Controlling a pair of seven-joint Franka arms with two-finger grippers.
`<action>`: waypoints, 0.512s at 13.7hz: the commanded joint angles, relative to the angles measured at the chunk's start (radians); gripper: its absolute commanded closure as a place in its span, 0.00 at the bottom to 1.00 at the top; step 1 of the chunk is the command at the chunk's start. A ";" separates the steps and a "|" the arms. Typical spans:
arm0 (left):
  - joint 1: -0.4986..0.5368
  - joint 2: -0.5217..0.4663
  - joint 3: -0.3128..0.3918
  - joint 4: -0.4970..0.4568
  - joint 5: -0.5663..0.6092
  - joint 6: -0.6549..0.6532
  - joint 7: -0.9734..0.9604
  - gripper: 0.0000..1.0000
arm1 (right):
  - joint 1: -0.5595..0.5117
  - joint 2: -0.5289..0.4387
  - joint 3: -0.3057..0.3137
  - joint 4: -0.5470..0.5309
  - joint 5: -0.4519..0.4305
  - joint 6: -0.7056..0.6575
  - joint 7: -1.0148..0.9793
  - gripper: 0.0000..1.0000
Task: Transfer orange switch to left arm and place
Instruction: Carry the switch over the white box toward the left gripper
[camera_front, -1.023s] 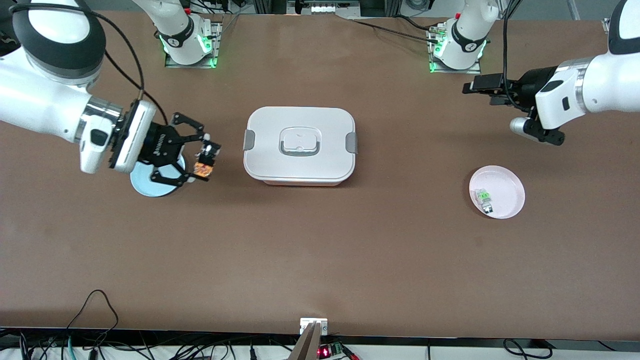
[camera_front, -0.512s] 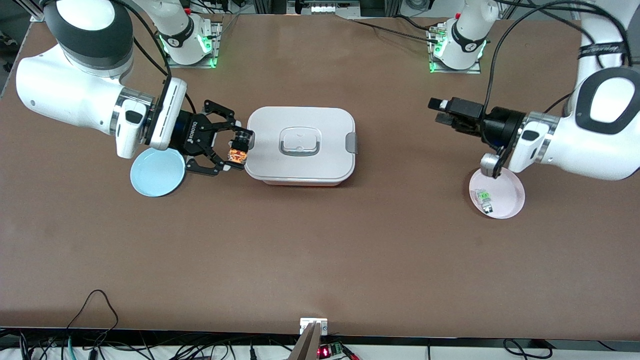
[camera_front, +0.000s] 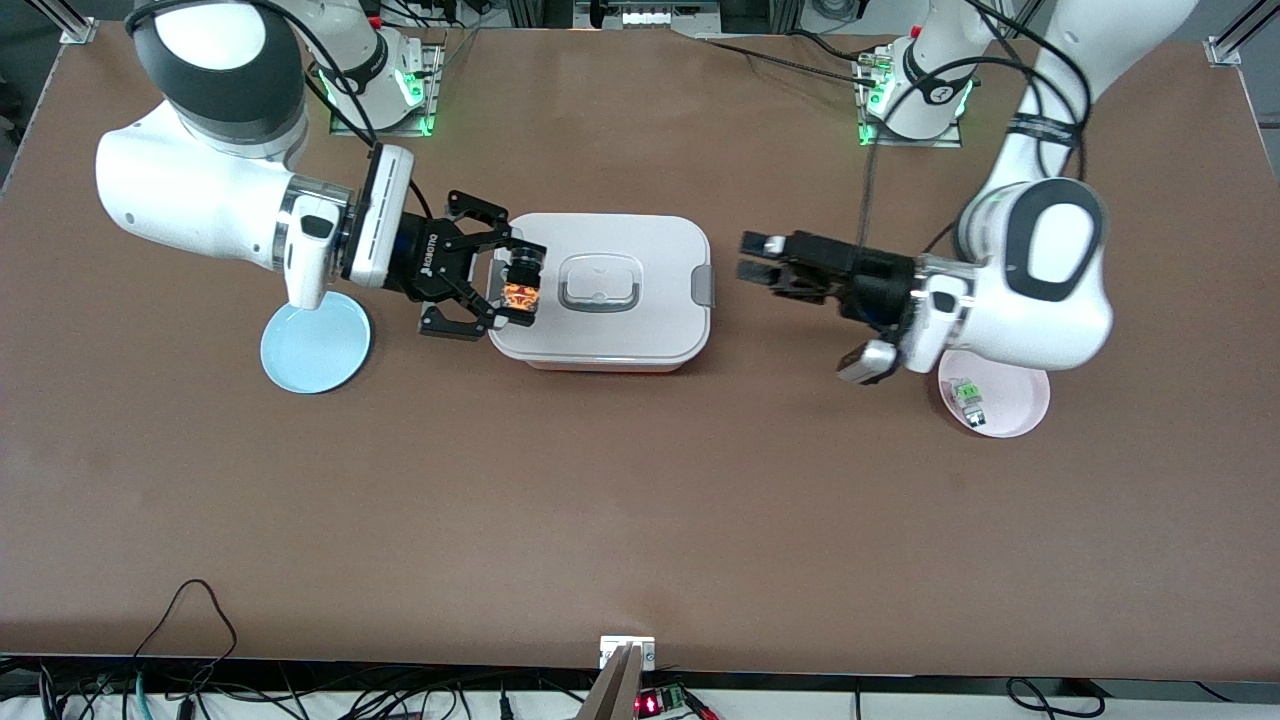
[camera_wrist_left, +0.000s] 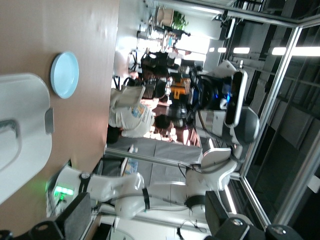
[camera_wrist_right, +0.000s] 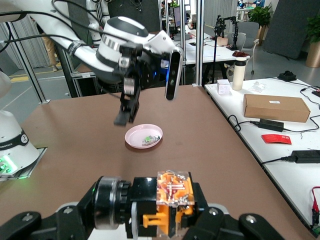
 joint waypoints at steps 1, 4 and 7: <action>0.005 0.025 -0.107 -0.008 -0.112 0.160 0.086 0.00 | 0.045 0.013 0.003 0.016 0.033 0.067 -0.024 0.51; 0.000 0.045 -0.167 -0.006 -0.212 0.275 0.122 0.02 | 0.088 0.013 0.003 0.016 0.034 0.116 -0.022 0.51; -0.055 0.049 -0.175 0.006 -0.219 0.355 0.157 0.02 | 0.127 0.020 0.003 0.017 0.034 0.165 -0.019 0.51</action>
